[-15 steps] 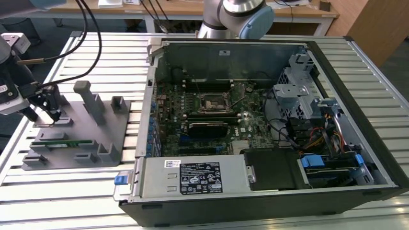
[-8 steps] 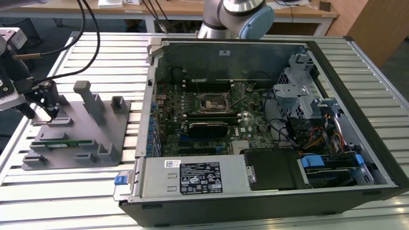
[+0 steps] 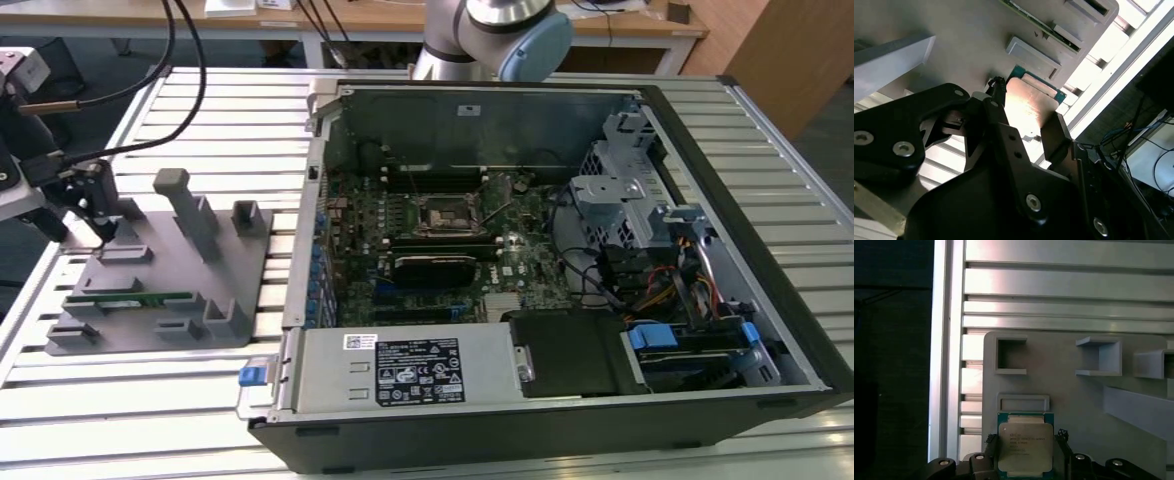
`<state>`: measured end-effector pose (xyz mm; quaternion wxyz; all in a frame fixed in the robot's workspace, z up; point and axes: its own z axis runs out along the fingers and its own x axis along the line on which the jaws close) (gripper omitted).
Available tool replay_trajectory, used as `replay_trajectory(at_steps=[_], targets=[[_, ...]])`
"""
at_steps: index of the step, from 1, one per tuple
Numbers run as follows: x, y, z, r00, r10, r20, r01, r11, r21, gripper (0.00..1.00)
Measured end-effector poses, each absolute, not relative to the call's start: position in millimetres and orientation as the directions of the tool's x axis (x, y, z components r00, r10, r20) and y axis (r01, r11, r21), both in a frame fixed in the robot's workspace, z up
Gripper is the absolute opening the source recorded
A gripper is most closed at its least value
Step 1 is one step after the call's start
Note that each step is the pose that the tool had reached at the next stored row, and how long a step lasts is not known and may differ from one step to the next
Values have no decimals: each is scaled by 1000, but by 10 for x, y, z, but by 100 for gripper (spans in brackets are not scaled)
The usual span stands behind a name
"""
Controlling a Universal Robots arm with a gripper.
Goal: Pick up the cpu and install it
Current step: 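Pick up the cpu and move it towards the insertion slot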
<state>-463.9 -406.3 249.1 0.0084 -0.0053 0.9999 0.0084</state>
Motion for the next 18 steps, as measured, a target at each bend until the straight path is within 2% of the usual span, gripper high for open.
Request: replay_trajectory(at_steps=[18], targets=[[-4639,-4063,2588,-1000,-10,-17,-11,1000,17,53]])
